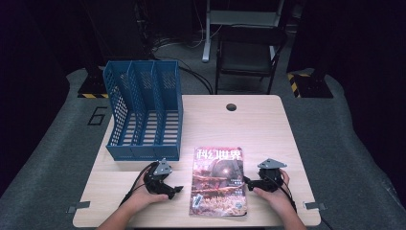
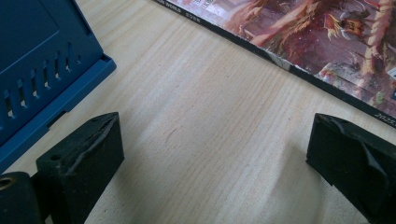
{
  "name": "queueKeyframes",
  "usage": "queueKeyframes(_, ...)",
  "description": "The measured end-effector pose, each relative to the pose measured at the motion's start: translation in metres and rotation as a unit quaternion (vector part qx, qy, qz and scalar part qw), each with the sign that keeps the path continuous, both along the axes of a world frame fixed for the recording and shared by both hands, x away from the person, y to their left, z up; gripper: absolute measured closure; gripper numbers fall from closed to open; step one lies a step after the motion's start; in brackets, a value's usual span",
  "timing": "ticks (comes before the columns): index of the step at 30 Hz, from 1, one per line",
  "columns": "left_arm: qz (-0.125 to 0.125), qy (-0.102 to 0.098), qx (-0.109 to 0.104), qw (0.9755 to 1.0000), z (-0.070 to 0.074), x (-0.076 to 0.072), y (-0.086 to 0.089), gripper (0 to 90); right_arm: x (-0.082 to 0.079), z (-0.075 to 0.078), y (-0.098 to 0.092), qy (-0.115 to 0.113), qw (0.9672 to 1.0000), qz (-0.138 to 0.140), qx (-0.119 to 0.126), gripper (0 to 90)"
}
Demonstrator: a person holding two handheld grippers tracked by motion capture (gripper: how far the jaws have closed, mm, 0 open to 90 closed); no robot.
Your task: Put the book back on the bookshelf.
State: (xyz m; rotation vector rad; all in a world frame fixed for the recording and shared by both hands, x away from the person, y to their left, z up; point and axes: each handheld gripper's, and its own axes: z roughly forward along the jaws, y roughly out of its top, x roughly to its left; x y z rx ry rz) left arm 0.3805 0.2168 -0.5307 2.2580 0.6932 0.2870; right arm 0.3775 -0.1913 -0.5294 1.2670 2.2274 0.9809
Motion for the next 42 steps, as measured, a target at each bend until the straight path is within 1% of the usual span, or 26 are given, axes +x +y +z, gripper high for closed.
queueKeyframes(1, 0.000, 0.000, 0.000, 1.0000, 0.000, 0.000, 0.000, 3.8, 0.000, 0.000, -0.001, 0.001, 1.0000, 0.004, -0.003, 8.7)
queueKeyframes(2, 0.000, 0.000, 0.000, 1.0000, 0.000, 0.000, 0.000, 3.8, 0.000, 0.000, 0.001, 0.003, 1.0000, -0.006, 0.002, 8.7)
queueKeyframes(6, 0.002, 0.000, 0.002, 1.0000, 0.000, 0.000, -0.001, 3.7, 0.000, 0.000, 0.000, 0.000, 1.0000, -0.005, 0.001, 10.4)
queueKeyframes(7, 0.002, 0.000, 0.001, 1.0000, 0.000, 0.000, -0.001, 3.7, -0.001, 0.000, 0.001, 0.005, 0.9999, -0.009, 0.006, 10.8)
queueKeyframes(8, 0.001, -0.002, 0.003, 1.0000, 0.000, 0.000, 0.000, 3.7, 0.000, 0.000, 0.000, -0.003, 1.0000, -0.006, 0.005, 10.6)
queueKeyframes(10, 0.004, -0.003, 0.003, 1.0000, 0.000, 0.000, 0.000, 3.7, 0.001, 0.000, 0.001, 0.000, 1.0000, -0.009, -0.001, 10.1)
queueKeyframes(12, 0.008, -0.003, 0.002, 1.0000, 0.000, -0.001, 0.000, 3.7, 0.001, 0.000, 0.001, -0.003, 0.9999, -0.014, 0.004, 10.3)
queueKeyframes(13, 0.012, -0.008, 0.004, 0.9999, 0.000, -0.001, 0.000, 3.8, 0.002, 0.000, 0.001, -0.003, 1.0000, -0.009, 0.003, 12.5)
queueKeyframes(14, 0.012, -0.008, 0.004, 0.9999, 0.000, -0.001, 0.000, 3.8, 0.002, 0.000, 0.001, -0.003, 1.0000, -0.009, 0.003, 12.5)
queueKeyframes(15, 0.011, -0.007, 0.005, 0.9999, 0.000, -0.002, 0.000, 3.8, 0.001, 0.001, 0.000, -0.003, 1.0000, -0.006, 0.005, 16.1)
queueKeyframes(17, 0.002, -0.002, 0.006, 1.0000, 0.001, -0.001, 0.000, 3.7, 0.000, 0.001, 0.000, -0.007, 0.9999, -0.009, 0.008, 18.8)
queueKeyframes(18, -0.003, -0.003, 0.004, 1.0000, 0.000, -0.002, 0.000, 3.7, 0.001, 0.001, -0.001, -0.015, 0.9999, -0.001, 0.002, 20.8)
queueKeyframes(19, -0.009, 0.000, 0.000, 1.0000, 0.000, -0.002, 0.000, 3.7, 0.001, 0.001, 0.000, -0.013, 0.9999, -0.005, 0.008, 21.6)
queueKeyframes(24, -0.010, 0.000, -0.001, 0.9999, 0.000, -0.002, 0.000, 4.0, 0.001, 0.001, 0.000, -0.008, 0.9999, -0.007, 0.007, 22.4)
queueKeyframes(25, -0.009, 0.000, -0.001, 1.0000, 0.000, -0.002, 0.000, 4.1, 0.002, 0.002, 0.000, -0.006, 0.9999, -0.008, 0.007, 24.1)
queueKeyframes(27, 0.000, -0.003, -0.001, 1.0000, 0.000, -0.002, 0.000, 6.3, 0.003, 0.006, -0.001, 0.001, 1.0000, -0.002, 0.005, 34.0)
queueKeyframes(28, 0.002, -0.004, -0.002, 1.0000, 0.001, -0.002, 0.000, 6.3, 0.003, 0.006, -0.001, 0.001, 1.0000, -0.002, 0.005, 34.0)
queueKeyframes(30, 0.013, 0.000, -0.010, 0.9999, 0.002, 0.000, 0.003, 12.1, 0.001, 0.011, -0.002, 0.007, 0.9998, -0.009, 0.018, 36.1)
queueKeyframes(31, 0.017, 0.009, -0.018, 0.9997, 0.003, 0.001, 0.005, 15.8, 0.000, 0.015, -0.002, 0.006, 0.9996, -0.019, 0.020, 36.4)
queueKeyframes(32, 0.027, 0.024, -0.033, 0.9988, 0.005, 0.003, 0.007, 15.8, 0.000, 0.016, -0.002, 0.005, 0.9994, -0.023, 0.024, 36.3)
queueKeyframes(34, 0.024, 0.028, -0.030, 0.9989, 0.006, 0.004, 0.009, 15.9, 0.000, 0.017, -0.002, 0.001, 0.9992, -0.026, 0.030, 35.9)
queueKeyframes(36, 0.034, 0.032, -0.030, 0.9985, 0.007, 0.003, 0.008, 16.9, -0.001, 0.019, -0.002, 0.005, 0.9988, -0.033, 0.037, 34.9)
queueKeyframes(37, 0.032, 0.042, -0.027, 0.9983, 0.009, 0.003, 0.008, 18.2, -0.002, 0.020, 0.000, 0.011, 0.9974, -0.044, 0.055, 34.2)
queueKeyframes(39, 0.029, 0.045, -0.024, 0.9983, 0.010, 0.003, 0.007, 19.3, -0.002, 0.021, 0.000, 0.007, 0.9972, -0.045, 0.060, 34.0)
queueKeyframes(41, 0.038, 0.044, -0.036, 0.9977, 0.013, 0.001, 0.003, 20.1, -0.001, 0.022, 0.000, 0.014, 0.9969, -0.042, 0.066, 34.2)
queueKeyframes(42, 0.041, 0.052, -0.043, 0.9969, 0.015, 0.001, 0.001, 20.7, -0.001, 0.022, 0.001, 0.014, 0.9968, -0.042, 0.067, 34.2)
